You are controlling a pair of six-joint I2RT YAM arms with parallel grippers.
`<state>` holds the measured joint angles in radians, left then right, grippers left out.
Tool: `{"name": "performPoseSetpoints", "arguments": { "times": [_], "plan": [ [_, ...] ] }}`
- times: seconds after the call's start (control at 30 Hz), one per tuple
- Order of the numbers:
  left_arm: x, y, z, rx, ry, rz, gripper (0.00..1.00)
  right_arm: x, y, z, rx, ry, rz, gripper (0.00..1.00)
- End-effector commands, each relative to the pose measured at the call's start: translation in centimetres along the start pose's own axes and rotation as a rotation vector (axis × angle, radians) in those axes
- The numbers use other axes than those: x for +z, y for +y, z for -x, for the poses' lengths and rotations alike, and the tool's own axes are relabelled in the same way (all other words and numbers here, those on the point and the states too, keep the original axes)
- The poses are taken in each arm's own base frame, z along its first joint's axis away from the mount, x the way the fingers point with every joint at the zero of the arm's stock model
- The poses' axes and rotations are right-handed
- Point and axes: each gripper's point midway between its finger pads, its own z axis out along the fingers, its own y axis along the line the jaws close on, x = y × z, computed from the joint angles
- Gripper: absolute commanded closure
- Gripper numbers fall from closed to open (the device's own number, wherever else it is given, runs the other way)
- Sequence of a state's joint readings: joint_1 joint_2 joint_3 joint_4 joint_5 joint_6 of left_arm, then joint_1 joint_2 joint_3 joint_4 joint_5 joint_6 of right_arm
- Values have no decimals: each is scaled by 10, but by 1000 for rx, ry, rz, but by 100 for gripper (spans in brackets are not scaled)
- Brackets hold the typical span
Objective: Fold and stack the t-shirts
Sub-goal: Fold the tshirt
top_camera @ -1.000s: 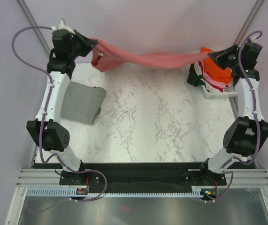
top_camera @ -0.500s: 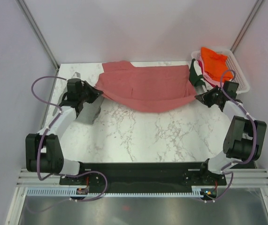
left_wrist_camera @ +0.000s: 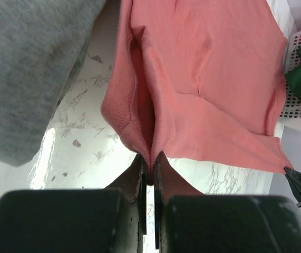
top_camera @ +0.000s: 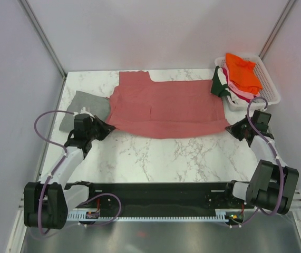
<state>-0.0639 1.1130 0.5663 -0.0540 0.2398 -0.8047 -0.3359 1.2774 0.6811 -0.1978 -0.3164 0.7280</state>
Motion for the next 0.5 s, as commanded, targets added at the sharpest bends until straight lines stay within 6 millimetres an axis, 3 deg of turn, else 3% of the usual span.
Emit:
{"name": "performPoseSetpoints", "arguments": {
  "times": [0.0,0.23,0.47],
  "plan": [
    [-9,10,-9,21,-7,12,98,-8,-27,-4,-36,-30,-95,100],
    [-16,36,-37,-32,21,43,98,-23,-55,-18,-29,-83,-169,100],
    [-28,55,-46,-51,-14,98,98,-35,-68,-32,-36,-71,-205,100]
  ]
}}
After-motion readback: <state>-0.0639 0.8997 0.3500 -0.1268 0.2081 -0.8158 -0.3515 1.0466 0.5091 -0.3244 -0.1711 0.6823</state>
